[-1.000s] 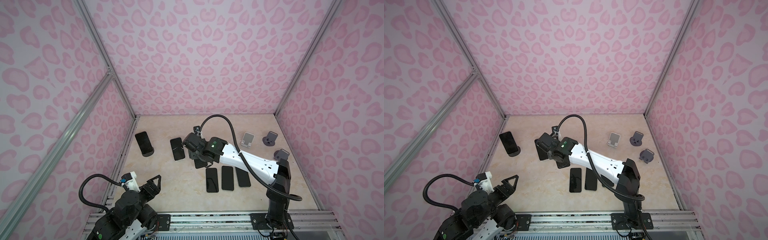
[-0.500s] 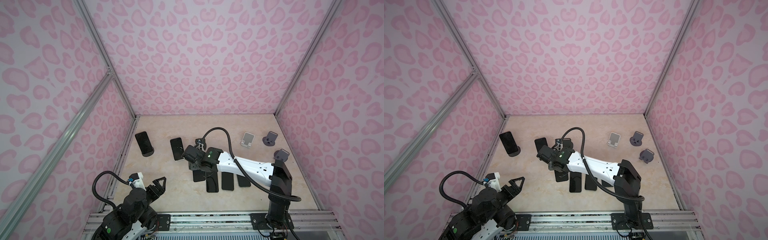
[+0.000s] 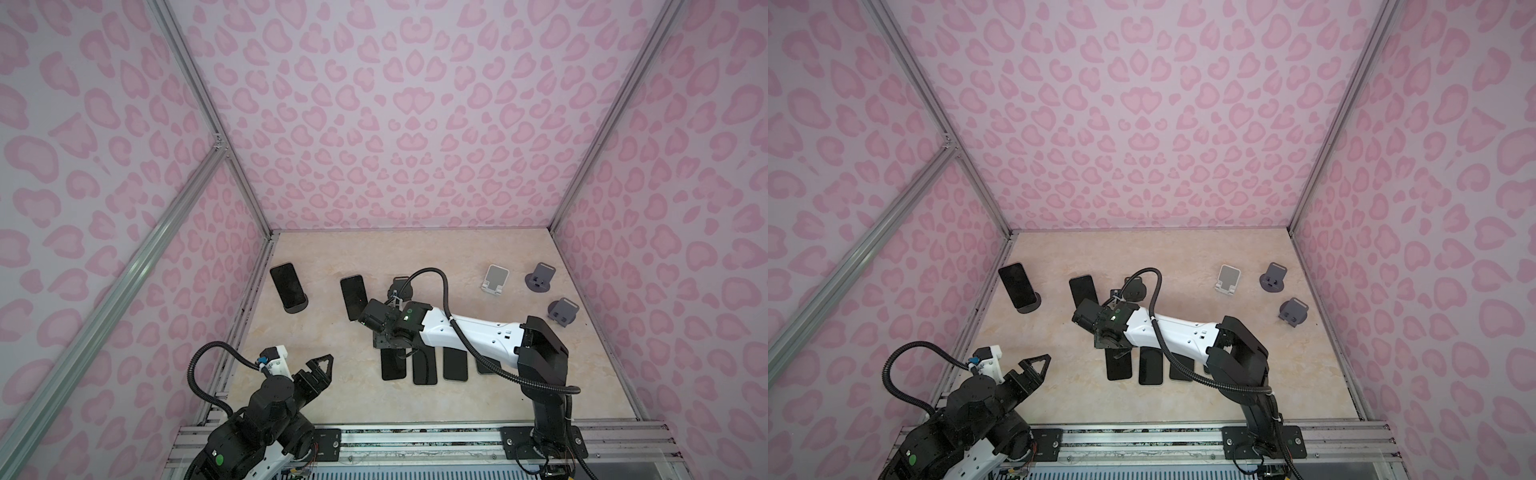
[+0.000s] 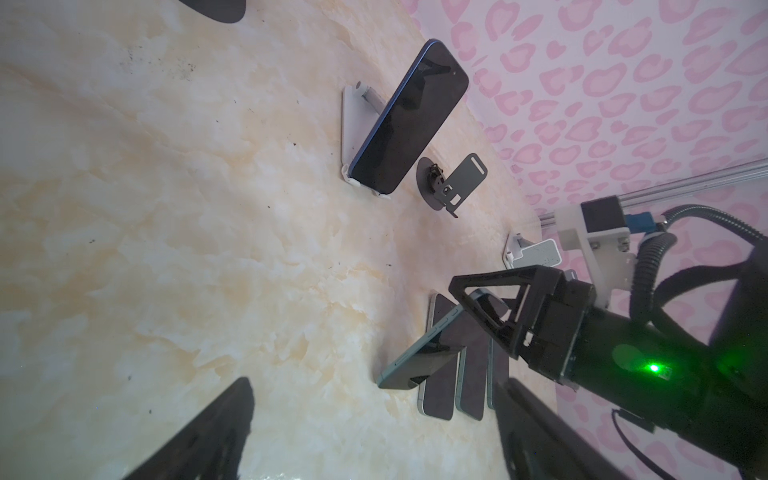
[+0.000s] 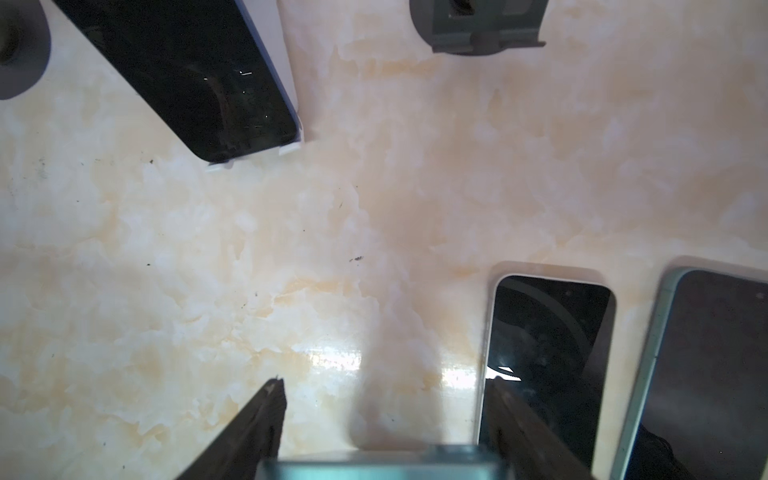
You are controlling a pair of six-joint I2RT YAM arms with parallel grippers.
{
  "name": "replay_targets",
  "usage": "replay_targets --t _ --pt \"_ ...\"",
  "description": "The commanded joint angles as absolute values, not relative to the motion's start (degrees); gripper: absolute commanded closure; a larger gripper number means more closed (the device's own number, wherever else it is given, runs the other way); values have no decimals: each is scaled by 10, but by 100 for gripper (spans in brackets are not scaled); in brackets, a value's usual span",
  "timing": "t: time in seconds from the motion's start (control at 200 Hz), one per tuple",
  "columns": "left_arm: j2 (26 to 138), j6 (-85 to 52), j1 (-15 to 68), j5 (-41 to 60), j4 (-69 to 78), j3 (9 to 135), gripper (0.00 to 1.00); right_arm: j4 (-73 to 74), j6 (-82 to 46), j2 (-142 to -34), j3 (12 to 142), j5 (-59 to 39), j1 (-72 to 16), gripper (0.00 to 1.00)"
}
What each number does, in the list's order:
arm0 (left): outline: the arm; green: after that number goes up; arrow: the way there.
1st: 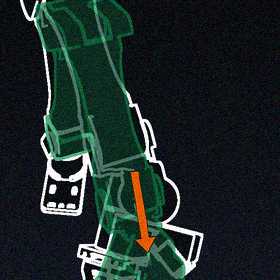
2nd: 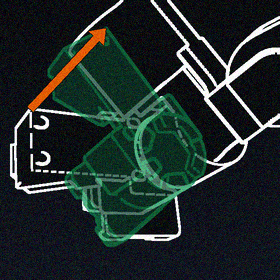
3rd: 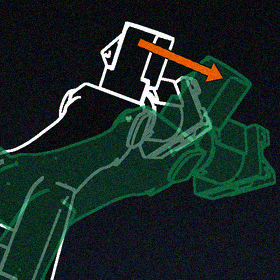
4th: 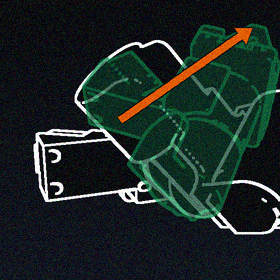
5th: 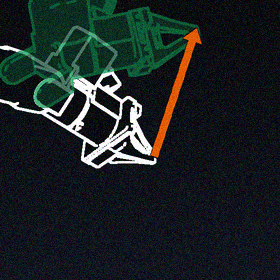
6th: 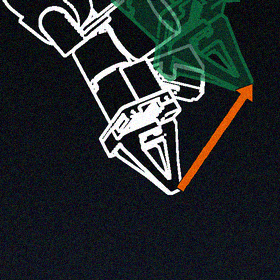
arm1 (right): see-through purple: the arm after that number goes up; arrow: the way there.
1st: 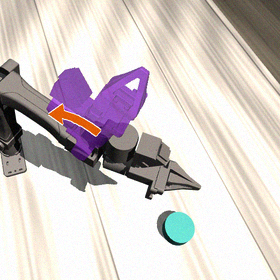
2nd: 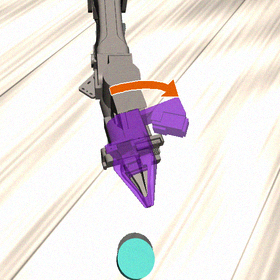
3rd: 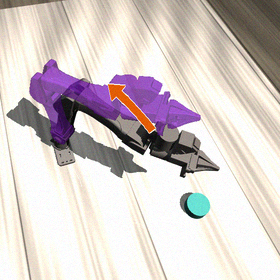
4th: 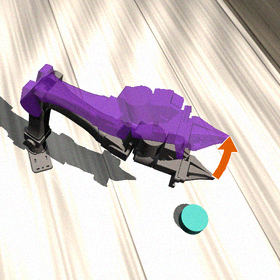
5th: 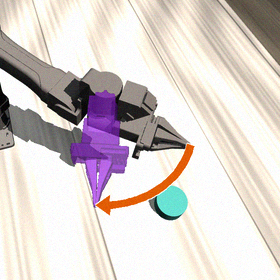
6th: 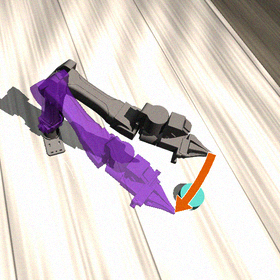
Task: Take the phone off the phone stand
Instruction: 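Carry the phone with the right gripper toward the flat phones near the robot, then lower the phone flat beside the other flat phones and open the right gripper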
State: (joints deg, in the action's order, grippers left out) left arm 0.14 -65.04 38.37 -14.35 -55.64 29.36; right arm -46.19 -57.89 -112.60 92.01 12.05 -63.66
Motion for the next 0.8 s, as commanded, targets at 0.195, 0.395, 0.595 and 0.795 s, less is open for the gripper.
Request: replay_targets --t 0.195,0.395,0.595,0.795 --pt "-40 -664 383 -138 -544 296 6 -427 -592 -1151 905 108 -624 42" --pt "-40 -671 383 -140 -540 288 6 -404 -599 -1168 887 101 -613 42" --pt "-39 -675 383 -142 -526 279 6 -379 -596 -1178 867 99 -601 42" --pt "-33 -683 383 -141 -520 271 7 -356 -589 -1195 859 105 -599 39"
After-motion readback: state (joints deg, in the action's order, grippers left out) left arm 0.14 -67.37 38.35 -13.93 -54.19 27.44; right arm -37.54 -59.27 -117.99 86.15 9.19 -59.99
